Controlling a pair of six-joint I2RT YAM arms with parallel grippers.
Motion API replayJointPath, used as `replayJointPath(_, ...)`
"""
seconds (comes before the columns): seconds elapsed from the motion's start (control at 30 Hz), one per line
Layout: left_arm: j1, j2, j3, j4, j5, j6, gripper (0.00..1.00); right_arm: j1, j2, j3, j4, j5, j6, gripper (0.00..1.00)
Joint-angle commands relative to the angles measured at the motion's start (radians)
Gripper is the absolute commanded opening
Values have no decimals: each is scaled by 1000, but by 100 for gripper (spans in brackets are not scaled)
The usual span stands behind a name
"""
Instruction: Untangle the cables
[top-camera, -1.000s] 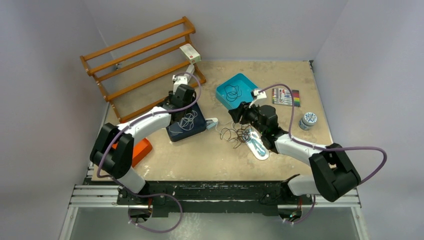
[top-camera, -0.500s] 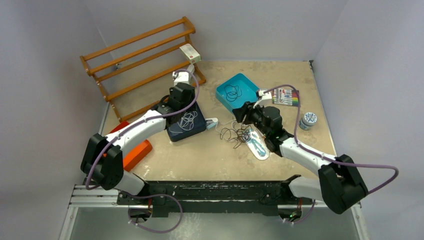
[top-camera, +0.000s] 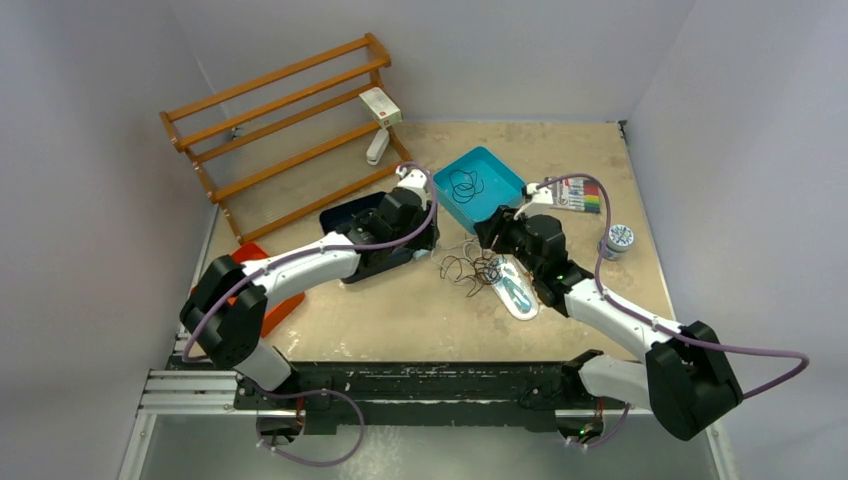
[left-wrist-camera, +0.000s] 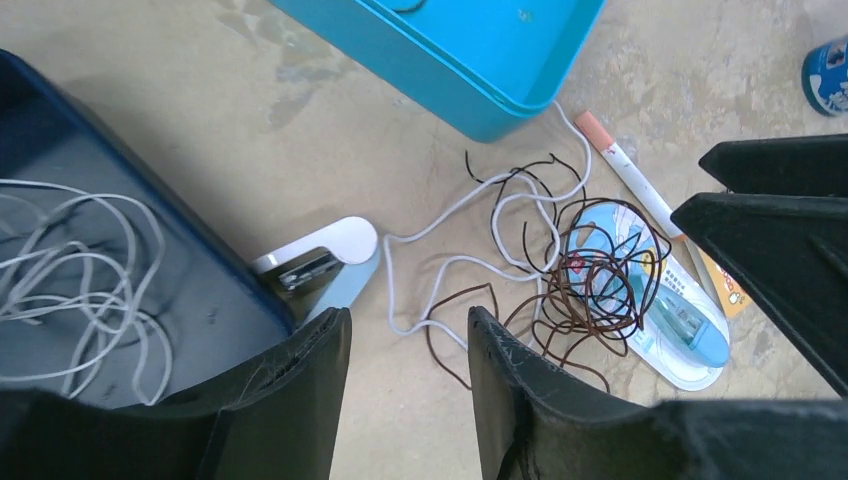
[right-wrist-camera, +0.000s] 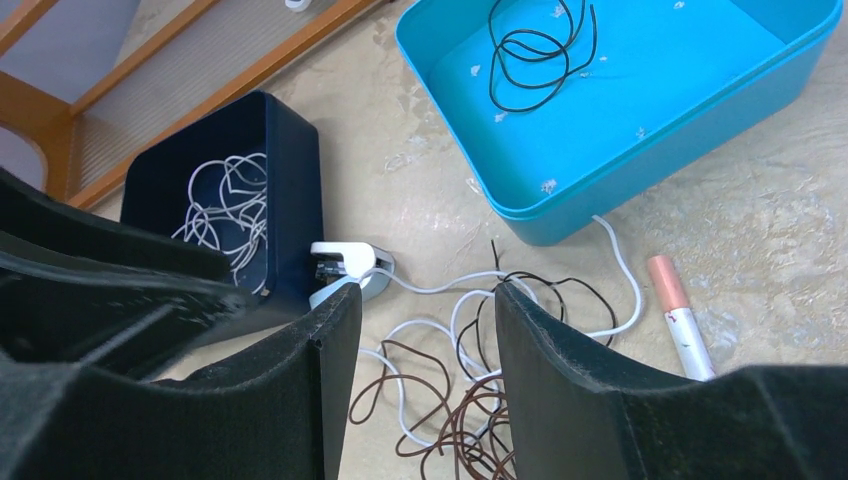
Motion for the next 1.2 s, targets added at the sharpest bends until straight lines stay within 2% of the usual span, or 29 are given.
replayJointPath(0.0, -32, 59, 5, 84, 46, -41, 45, -2, -3, 4, 25, 18, 30, 54)
replayJointPath(0.33, -40, 208, 80, 62, 7, 21, 45, -2, -10, -1, 25, 19, 33, 55)
replayJointPath(0.8, -40, 298, 125, 53, -19, 51, 43, -3, -8, 2, 21, 25, 21, 55)
replayJointPath(0.97, -39, 311, 126, 56, -12, 55, 37, -2, -9, 3, 19, 27, 21, 55)
replayJointPath(1.17, -40, 316, 126, 65, -5, 53, 20, -2, -16, 2, 16, 29, 21, 55)
